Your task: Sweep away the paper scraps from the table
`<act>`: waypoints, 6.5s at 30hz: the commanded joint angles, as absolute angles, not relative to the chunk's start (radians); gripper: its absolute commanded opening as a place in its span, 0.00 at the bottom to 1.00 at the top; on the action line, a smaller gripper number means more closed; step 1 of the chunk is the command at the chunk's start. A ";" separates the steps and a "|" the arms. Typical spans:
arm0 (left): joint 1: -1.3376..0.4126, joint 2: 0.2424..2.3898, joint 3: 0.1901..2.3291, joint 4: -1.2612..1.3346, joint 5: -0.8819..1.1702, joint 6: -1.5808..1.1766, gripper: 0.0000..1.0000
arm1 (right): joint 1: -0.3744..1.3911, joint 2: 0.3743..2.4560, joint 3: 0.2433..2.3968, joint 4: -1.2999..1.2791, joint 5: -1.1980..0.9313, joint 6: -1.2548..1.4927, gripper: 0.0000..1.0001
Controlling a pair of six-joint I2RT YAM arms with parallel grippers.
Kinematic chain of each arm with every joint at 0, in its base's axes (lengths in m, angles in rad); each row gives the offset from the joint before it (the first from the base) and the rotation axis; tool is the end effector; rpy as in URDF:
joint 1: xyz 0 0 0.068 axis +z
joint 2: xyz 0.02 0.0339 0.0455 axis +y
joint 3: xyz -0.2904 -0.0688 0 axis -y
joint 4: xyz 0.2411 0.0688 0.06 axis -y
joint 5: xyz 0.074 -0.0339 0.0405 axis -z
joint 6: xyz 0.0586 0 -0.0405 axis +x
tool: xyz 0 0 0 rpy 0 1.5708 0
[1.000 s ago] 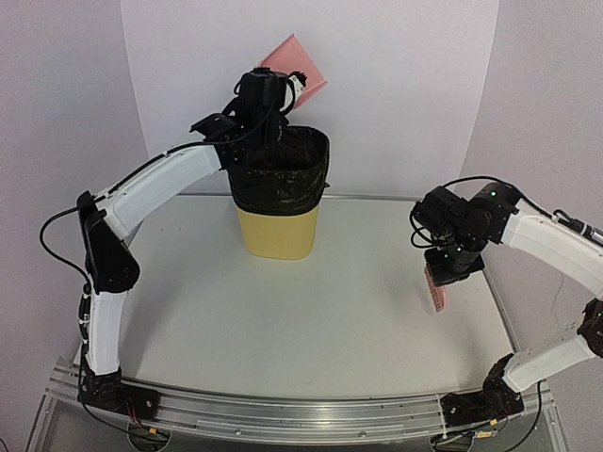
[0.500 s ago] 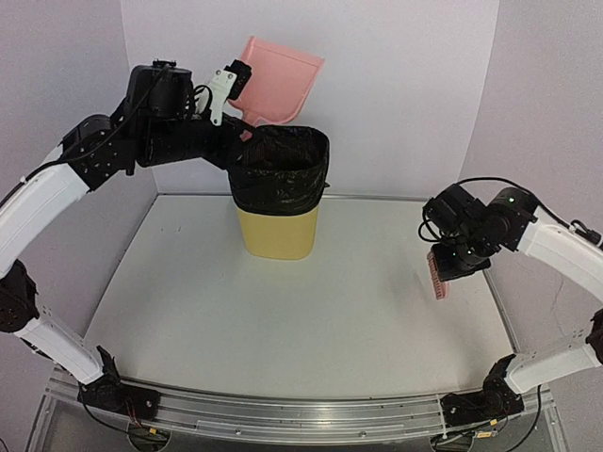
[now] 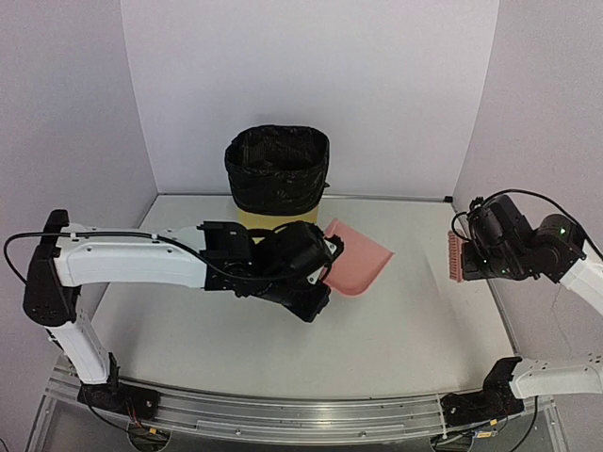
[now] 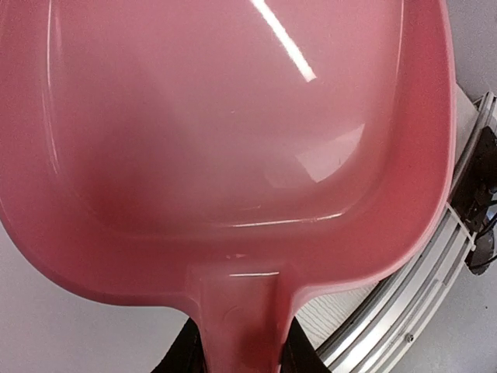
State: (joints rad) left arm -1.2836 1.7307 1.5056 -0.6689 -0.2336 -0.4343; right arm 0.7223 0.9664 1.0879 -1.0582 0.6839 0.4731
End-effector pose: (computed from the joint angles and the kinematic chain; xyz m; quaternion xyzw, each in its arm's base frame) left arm 0.1254 -0.3766 0.3027 0.3507 0.8696 -0.1778 0.2986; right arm 0.1429 0.0765 0.3450 -0.0075 0.9012 -0.0981 0.4221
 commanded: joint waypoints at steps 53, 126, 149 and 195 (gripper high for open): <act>-1.273 2.245 1.885 -0.741 -0.069 -0.573 0.94 | 0.718 0.906 1.019 -0.984 0.591 0.394 0.00; -1.210 1.227 0.980 -0.842 -0.561 -1.254 1.00 | 1.126 1.789 1.400 -1.086 0.637 0.107 0.02; -1.210 1.273 1.001 -0.815 -0.546 -1.228 1.00 | 1.194 1.795 1.372 -1.095 0.549 0.246 0.24; -1.191 1.230 0.983 -0.809 -0.536 -1.236 1.00 | 1.033 1.512 1.334 -1.025 0.439 0.419 0.93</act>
State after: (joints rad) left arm -1.2083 1.2645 0.9562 -0.8280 -0.5261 -1.2322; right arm 1.1846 1.6162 1.3413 -1.0363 0.4534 0.3958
